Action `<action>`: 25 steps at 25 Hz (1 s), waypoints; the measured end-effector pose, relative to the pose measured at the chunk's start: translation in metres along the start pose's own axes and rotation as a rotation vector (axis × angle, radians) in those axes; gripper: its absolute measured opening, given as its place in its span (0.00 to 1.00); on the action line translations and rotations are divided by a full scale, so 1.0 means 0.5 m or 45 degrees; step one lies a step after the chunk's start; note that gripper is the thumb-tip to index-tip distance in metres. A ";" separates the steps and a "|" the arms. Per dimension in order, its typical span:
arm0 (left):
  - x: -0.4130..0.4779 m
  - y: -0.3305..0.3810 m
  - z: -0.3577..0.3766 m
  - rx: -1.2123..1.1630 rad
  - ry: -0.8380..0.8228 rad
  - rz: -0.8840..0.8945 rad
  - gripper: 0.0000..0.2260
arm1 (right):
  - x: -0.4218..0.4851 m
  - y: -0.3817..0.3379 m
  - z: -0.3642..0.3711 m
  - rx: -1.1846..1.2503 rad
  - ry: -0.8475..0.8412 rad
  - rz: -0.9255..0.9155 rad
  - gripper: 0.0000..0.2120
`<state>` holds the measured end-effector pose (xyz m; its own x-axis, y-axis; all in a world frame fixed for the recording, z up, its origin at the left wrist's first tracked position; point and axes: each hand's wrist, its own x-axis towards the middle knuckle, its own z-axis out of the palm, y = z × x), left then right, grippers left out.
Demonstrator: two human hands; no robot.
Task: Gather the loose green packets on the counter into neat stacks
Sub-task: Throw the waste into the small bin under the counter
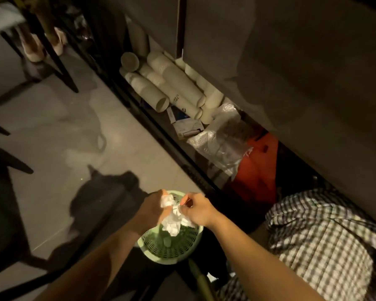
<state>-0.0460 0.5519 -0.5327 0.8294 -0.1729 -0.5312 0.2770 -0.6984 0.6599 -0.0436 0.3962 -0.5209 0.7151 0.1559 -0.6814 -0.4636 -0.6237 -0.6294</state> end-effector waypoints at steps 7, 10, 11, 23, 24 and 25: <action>0.015 -0.037 0.031 0.083 -0.191 -0.125 0.23 | 0.016 0.047 0.021 0.096 -0.181 0.162 0.23; 0.009 -0.020 0.010 0.321 -0.141 -0.033 0.20 | 0.011 0.044 -0.025 -0.173 -0.073 0.052 0.17; 0.010 -0.012 0.003 0.379 -0.104 0.034 0.21 | 0.007 0.039 -0.044 -0.290 -0.063 0.013 0.16; -0.142 0.414 -0.151 0.981 -0.360 0.783 0.21 | -0.275 -0.079 -0.325 -1.073 0.166 -0.379 0.16; -0.171 0.457 -0.158 1.027 -0.351 0.847 0.21 | -0.324 -0.084 -0.349 -1.089 0.239 -0.409 0.15; -0.196 0.497 -0.163 1.070 -0.330 0.921 0.21 | -0.373 -0.089 -0.371 -1.096 0.315 -0.440 0.13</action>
<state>-0.0189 0.4519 -0.2735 0.5105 -0.7946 -0.3287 -0.7194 -0.6040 0.3430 -0.0594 0.2528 -0.2965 0.8761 0.3319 -0.3498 0.2662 -0.9377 -0.2231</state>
